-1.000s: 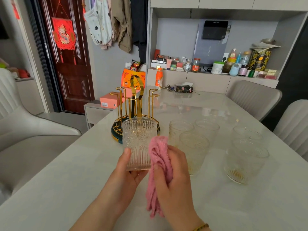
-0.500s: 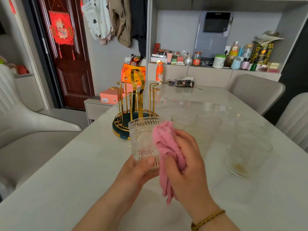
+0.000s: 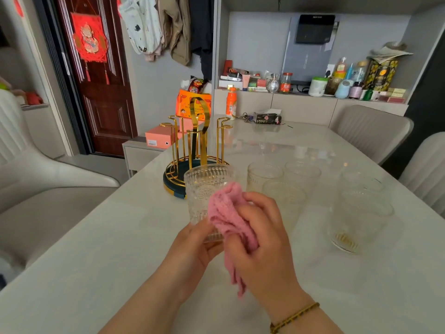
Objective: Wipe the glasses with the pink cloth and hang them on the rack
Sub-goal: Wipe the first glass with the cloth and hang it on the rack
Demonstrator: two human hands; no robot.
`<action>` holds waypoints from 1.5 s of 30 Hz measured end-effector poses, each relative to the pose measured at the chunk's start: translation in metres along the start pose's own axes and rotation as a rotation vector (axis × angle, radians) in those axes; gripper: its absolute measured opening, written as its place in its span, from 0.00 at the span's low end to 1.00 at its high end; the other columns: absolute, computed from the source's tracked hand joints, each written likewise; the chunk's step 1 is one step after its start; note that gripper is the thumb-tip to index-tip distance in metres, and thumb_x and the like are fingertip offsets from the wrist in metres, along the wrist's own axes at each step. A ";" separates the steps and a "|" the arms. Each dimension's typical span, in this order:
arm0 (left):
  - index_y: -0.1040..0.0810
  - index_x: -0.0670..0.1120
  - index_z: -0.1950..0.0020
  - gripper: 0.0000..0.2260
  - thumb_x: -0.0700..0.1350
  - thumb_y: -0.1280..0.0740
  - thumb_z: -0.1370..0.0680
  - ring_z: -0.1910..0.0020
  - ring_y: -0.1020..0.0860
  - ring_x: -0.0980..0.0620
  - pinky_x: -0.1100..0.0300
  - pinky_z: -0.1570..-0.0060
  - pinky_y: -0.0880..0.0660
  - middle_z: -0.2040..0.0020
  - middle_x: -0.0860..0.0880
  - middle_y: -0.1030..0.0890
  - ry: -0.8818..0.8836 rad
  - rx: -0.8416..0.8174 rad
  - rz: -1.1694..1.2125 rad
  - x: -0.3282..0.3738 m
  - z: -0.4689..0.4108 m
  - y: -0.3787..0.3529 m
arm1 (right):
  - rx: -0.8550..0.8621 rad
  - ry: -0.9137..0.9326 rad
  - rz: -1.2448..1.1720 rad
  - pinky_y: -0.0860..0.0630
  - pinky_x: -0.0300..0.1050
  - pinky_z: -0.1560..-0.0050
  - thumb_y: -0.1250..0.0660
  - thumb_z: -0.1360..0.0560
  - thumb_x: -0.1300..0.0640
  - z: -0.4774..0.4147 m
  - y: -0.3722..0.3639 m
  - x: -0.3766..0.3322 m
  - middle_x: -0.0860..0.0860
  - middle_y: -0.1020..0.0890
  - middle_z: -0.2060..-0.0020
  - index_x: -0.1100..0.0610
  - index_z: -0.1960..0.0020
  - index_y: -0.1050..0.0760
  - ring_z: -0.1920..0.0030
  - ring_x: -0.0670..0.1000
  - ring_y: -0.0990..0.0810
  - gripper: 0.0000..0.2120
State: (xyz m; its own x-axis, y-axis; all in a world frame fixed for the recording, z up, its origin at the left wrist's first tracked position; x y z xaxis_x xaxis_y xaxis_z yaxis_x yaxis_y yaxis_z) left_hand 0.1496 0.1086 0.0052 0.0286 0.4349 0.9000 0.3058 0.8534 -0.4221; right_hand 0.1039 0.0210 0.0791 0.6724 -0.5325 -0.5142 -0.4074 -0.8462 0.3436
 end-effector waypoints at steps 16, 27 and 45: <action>0.19 0.45 0.48 0.29 0.56 0.23 0.45 0.57 0.17 0.50 0.60 0.61 0.21 0.52 0.44 0.16 -0.010 0.020 0.179 -0.003 -0.001 0.003 | 0.012 -0.198 -0.063 0.33 0.25 0.65 0.39 0.36 0.50 0.000 0.007 0.015 0.43 0.28 0.63 0.55 0.66 0.27 0.64 0.41 0.28 0.08; 0.25 0.46 0.41 0.37 0.59 0.26 0.47 0.47 0.19 0.48 0.52 0.44 0.24 0.48 0.47 0.17 -0.009 -0.016 -0.329 -0.002 0.004 -0.001 | 0.232 -0.351 -0.285 0.32 0.22 0.52 0.39 0.31 0.56 -0.004 0.031 0.030 0.42 0.24 0.48 0.37 0.54 0.30 0.50 0.33 0.26 0.14; 0.32 0.66 0.49 0.35 0.57 0.28 0.55 0.53 0.27 0.76 0.81 0.61 0.32 0.54 0.76 0.25 -0.112 -0.085 -0.740 0.011 0.013 -0.019 | -0.928 -0.292 0.409 0.30 0.33 0.63 0.29 0.32 0.60 -0.048 0.036 0.002 0.45 0.20 0.69 0.55 0.58 0.18 0.69 0.40 0.27 0.04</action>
State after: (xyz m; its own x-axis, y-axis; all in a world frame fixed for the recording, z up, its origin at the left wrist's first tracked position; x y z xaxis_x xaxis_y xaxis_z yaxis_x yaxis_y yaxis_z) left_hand 0.1315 0.1014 0.0214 -0.3081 -0.2131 0.9272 0.2798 0.9112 0.3024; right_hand 0.1200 -0.0090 0.1281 0.3656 -0.8623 -0.3503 0.1460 -0.3186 0.9366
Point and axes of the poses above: each hand's wrist, its own z-axis away from the middle knuckle, its own y-axis out of the back of the hand, x = y × z, the point moved 8 cm from there along -z, towards the middle knuckle
